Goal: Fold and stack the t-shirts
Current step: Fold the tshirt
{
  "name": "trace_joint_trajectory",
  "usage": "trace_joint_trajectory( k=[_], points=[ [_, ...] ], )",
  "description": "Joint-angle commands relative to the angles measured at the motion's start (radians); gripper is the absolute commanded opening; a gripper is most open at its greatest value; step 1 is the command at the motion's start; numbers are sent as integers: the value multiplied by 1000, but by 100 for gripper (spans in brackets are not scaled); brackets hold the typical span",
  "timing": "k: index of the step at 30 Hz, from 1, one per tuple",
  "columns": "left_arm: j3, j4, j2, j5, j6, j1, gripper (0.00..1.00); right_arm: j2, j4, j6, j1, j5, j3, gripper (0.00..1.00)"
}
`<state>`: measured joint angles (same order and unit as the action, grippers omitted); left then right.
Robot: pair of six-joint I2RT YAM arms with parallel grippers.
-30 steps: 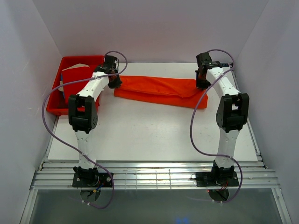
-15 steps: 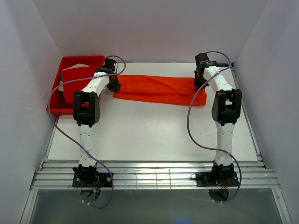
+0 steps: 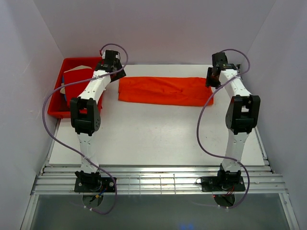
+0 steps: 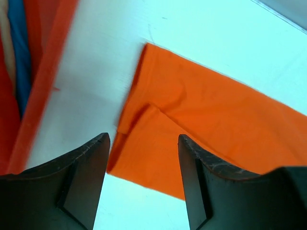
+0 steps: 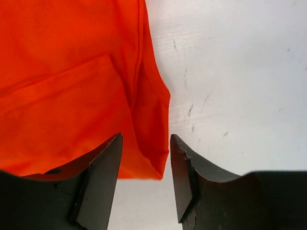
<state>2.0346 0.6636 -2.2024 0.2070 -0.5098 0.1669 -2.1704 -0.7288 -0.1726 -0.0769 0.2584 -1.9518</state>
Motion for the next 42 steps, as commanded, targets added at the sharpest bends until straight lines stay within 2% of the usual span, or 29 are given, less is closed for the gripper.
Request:
trace_joint_trajectory(
  k=[1, 2, 4, 5, 7, 8, 11, 16, 23, 29, 42],
  points=[
    [-89, -108, 135, 9, 34, 118, 66, 181, 150, 5, -11, -94, 109, 51],
    [-108, -137, 136, 9, 46, 138, 63, 205, 155, 5, -15, -117, 126, 57],
    [-139, -144, 118, -4, 54, 170, 56, 210, 137, 4, -17, -162, 142, 55],
    [-142, -141, 90, -18, 54, 175, 42, 202, 123, 4, -17, -209, 140, 47],
    [-157, -139, 64, -37, 48, 178, 27, 193, 89, -2, -17, -249, 139, 35],
    [-162, -137, 38, -35, 54, 178, 19, 186, 85, -5, -18, -258, 145, 22],
    [-159, -136, -9, -20, 94, 178, 11, 176, 89, -16, -18, -294, 191, 8],
    [-151, -160, -43, -3, 139, 177, 5, 129, 72, -34, -18, -331, 231, 8],
    [-142, -214, -54, 35, 185, 172, 4, 94, 81, -39, -20, -331, 266, 8],
    [-157, -237, -88, 43, 208, 152, 3, 23, 39, -38, -20, -298, 218, 8],
    [-329, -200, -79, 134, 182, 94, 0, -68, -3, -44, -20, -220, 146, 8]
  ],
)
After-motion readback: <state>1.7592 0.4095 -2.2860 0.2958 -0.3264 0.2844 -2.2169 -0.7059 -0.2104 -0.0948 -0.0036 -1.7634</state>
